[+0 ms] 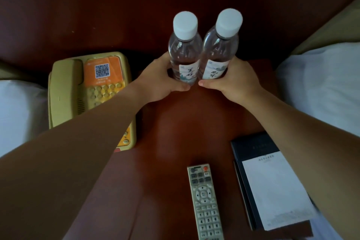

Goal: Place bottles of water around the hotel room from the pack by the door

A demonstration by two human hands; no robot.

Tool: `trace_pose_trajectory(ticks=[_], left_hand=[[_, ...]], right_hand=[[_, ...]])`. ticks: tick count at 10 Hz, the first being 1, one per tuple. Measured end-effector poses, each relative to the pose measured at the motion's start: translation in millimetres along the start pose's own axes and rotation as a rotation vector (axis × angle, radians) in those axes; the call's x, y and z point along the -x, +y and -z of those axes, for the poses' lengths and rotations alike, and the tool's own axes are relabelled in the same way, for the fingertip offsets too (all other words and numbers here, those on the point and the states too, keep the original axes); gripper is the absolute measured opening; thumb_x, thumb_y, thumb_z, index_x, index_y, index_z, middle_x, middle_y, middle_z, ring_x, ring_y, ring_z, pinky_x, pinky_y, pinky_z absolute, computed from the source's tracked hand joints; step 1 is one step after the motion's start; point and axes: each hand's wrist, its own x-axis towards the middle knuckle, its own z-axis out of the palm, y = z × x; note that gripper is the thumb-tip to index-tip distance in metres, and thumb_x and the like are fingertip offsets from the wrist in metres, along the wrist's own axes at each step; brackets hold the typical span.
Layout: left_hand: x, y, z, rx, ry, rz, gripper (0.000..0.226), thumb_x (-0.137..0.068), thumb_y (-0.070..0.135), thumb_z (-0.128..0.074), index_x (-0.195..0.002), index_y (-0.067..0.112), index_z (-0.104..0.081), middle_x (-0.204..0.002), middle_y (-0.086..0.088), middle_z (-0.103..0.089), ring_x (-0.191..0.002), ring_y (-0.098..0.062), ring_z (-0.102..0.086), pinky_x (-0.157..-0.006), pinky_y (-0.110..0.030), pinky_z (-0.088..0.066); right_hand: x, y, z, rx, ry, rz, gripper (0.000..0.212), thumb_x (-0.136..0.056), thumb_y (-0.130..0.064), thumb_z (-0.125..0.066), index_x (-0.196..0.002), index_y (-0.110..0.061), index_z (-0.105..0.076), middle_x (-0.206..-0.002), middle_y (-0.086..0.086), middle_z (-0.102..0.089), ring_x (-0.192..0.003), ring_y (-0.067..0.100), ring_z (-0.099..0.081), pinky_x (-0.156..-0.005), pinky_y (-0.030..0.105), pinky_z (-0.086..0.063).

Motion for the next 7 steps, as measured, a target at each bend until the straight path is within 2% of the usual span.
trace_pose_trajectory(ticks=[1,4,5,6,7], left_hand=[[1,0,0,-0.004,0.006,-0.007,0.064,-0.067,0.009,-0.086,-0.123,0.024,-0.059,-0.096,0.026,-0.062,-0.079,0.033,-0.051,-0.067,0.008,-0.037],[-1,-2,3,-0.013,0.006,-0.005,0.065,-0.067,0.011,-0.087,-0.123,0.029,-0.058,-0.095,0.029,-0.061,-0.08,0.034,-0.05,-0.069,0.01,-0.036],[-2,-5,1,0.011,-0.01,0.002,0.067,-0.067,0.01,-0.087,-0.126,0.025,-0.059,-0.098,0.026,-0.064,-0.082,0.03,-0.053,-0.071,0.008,-0.038],[2,1,3,0.012,-0.007,0.025,0.07,-0.067,0.013,-0.087,-0.129,0.027,-0.056,-0.101,0.026,-0.063,-0.088,0.023,-0.055,-0.074,0.001,-0.041],[14,7,-1,0.123,0.102,0.043,0.083,-0.063,0.02,-0.088,-0.136,0.027,-0.049,-0.117,0.02,-0.062,-0.106,0.008,-0.056,-0.084,-0.007,-0.043]], right_hand=[[2,0,-3,0.033,0.028,0.001,0.076,-0.065,-0.044,-0.087,-0.131,-0.028,-0.054,-0.124,-0.009,-0.068,-0.118,0.014,-0.062,-0.096,0.036,-0.05],[3,1,-5,0.095,0.054,0.006,0.073,-0.065,-0.05,-0.084,-0.128,-0.026,-0.057,-0.122,-0.006,-0.07,-0.114,0.018,-0.065,-0.09,0.04,-0.054],[3,2,-4,0.077,0.034,-0.024,0.072,-0.066,-0.05,-0.084,-0.128,-0.027,-0.056,-0.122,-0.009,-0.069,-0.115,0.016,-0.064,-0.089,0.034,-0.052],[5,1,-3,-0.004,0.006,-0.042,0.079,-0.065,-0.048,-0.085,-0.133,-0.032,-0.049,-0.126,-0.014,-0.065,-0.119,0.011,-0.06,-0.094,0.034,-0.049],[10,0,-2,-0.1,0.053,-0.034,0.101,-0.058,-0.05,-0.086,-0.143,-0.036,-0.035,-0.142,-0.014,-0.051,-0.13,0.007,-0.05,-0.103,0.042,-0.048]])
